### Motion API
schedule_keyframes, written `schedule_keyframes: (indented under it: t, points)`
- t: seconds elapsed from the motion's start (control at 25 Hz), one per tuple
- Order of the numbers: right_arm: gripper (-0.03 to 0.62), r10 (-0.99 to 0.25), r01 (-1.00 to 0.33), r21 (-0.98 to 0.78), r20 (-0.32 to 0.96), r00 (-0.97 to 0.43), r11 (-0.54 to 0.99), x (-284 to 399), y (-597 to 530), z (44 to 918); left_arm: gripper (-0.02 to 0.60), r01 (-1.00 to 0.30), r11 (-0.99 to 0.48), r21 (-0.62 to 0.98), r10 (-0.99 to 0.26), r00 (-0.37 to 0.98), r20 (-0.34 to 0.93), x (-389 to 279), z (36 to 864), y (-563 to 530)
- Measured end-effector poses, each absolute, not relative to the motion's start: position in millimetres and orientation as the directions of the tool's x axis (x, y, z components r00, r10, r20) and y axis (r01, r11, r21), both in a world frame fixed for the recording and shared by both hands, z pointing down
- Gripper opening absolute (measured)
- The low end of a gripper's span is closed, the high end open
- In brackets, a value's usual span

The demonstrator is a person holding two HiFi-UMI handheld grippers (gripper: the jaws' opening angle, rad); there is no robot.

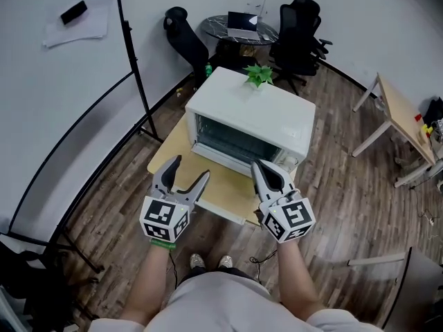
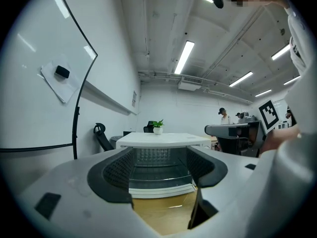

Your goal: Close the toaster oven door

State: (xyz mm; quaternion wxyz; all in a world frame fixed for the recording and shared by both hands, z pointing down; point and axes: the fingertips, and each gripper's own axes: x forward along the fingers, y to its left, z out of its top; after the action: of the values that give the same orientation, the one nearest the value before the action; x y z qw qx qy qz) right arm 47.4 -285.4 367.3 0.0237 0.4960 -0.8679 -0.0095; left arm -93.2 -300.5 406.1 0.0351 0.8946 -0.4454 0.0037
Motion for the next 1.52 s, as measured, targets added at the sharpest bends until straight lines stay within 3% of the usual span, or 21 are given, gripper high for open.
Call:
schedule_keyframes:
  t: [0.36,0.96,1.2,1.4,1.52]
  points:
    - [0.0,-0.851,-0.857,0.011,0.12,-0.511,0.516,48,-283,408,0.308,-0.818,-0.566,0.102,-0.775,0.571,0.271,-96,518,-294]
    - [0.0,-0.838,-0.862,-0.028,0.225,-0.498,0.505,52,-272,453,0.308,-0.844,-0.5,0.195,-0.611,0.503,0.611,-98,696,-252]
    - [0.0,-0.837,-0.866,-0.024,0.242,-0.49,0.5,54,-270,457,0.308,-0.861,-0.433,0.268,-0.583,0.494,0.645,-102,723,-250]
    - [0.0,-0.841,-0.872,-0.017,0.254,-0.477,0.49,59,-268,458,0.308,-0.841,-0.227,0.491,-0.59,0.519,0.618,-110,737,-253]
    - [0.0,-0.844,-0.876,-0.012,0.263,-0.468,0.482,63,-268,460,0.308,-0.76,-0.071,0.646,-0.605,0.548,0.578,-112,750,-252]
